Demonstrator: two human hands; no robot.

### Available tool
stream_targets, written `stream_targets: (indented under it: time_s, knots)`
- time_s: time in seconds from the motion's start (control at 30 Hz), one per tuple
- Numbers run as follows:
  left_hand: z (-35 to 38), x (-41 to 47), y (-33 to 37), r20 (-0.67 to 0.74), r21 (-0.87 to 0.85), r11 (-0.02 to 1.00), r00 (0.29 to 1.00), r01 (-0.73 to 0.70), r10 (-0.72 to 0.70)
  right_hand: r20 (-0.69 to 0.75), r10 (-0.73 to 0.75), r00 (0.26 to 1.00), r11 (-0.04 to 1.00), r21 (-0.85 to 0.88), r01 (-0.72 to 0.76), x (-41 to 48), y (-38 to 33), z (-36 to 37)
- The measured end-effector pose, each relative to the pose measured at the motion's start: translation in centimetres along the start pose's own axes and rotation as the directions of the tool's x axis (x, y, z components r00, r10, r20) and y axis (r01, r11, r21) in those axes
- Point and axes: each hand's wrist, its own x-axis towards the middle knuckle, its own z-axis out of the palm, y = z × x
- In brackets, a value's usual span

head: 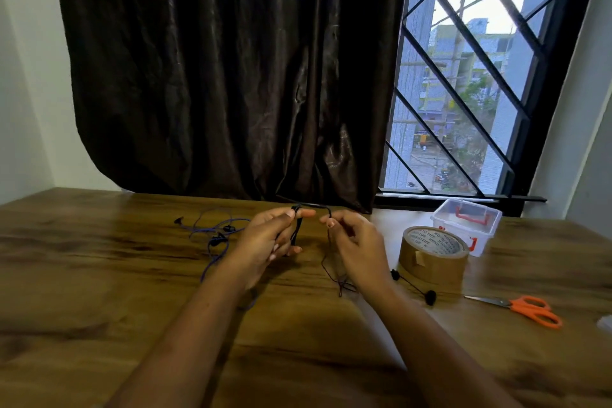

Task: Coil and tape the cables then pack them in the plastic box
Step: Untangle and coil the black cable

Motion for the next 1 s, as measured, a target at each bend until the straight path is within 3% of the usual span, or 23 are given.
stream_targets:
  time_s: [0.2,0.7,1.0]
  knots:
    - [0.17,0.18,-0.16,-0.081,0.017,1.0,0.997,-0.001,0.002,0.02,0.067,0.998,0.988,0.137,-0.069,-0.21,-0.11,0.11]
    - [0.69,0.03,-0.03,-0.086,-0.045,0.999,0.996,-0.019,0.015,-0.013,0.071,0.997,0.993,0.097,-0.069,0.08,0.09,-0.19]
    - [0.75,0.06,-0.38,-0.155,0.002,1.0,0.988,-0.014,0.014,0.062,0.095,0.994,0.986,0.135,-0.103,-0.09,0.02,-0.1]
